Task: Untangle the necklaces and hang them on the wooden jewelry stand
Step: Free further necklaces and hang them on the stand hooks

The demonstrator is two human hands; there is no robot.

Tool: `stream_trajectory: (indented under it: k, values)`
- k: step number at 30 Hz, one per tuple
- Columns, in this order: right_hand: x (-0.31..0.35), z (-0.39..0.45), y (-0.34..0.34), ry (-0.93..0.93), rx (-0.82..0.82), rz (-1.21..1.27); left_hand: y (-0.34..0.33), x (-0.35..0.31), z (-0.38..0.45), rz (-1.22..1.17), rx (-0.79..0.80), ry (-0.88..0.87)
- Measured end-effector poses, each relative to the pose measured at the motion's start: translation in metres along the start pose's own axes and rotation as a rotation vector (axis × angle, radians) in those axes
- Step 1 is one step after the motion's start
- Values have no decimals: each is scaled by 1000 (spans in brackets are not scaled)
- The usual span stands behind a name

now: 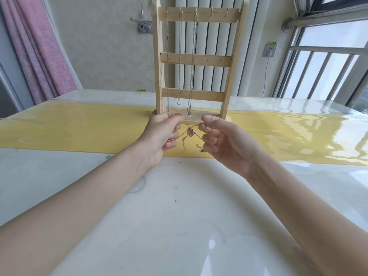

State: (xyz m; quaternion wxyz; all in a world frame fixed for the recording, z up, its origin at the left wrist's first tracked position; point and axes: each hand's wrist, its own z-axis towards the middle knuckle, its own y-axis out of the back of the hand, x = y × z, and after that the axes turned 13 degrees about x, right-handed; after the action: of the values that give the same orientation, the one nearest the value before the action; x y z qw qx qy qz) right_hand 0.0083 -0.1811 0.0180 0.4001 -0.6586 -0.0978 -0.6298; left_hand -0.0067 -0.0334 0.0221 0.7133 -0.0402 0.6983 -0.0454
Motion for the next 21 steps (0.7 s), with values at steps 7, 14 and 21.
stream_trajectory:
  k: [7,14,21]
  values:
    - [0,-1,0,6,-6,57,-5,1,-4,49,91,80]
    - [-3,0,-2,17,-9,17,-3,3,-3,70,76,86]
    - [2,-2,4,55,-92,23,-1,5,0,58,198,41]
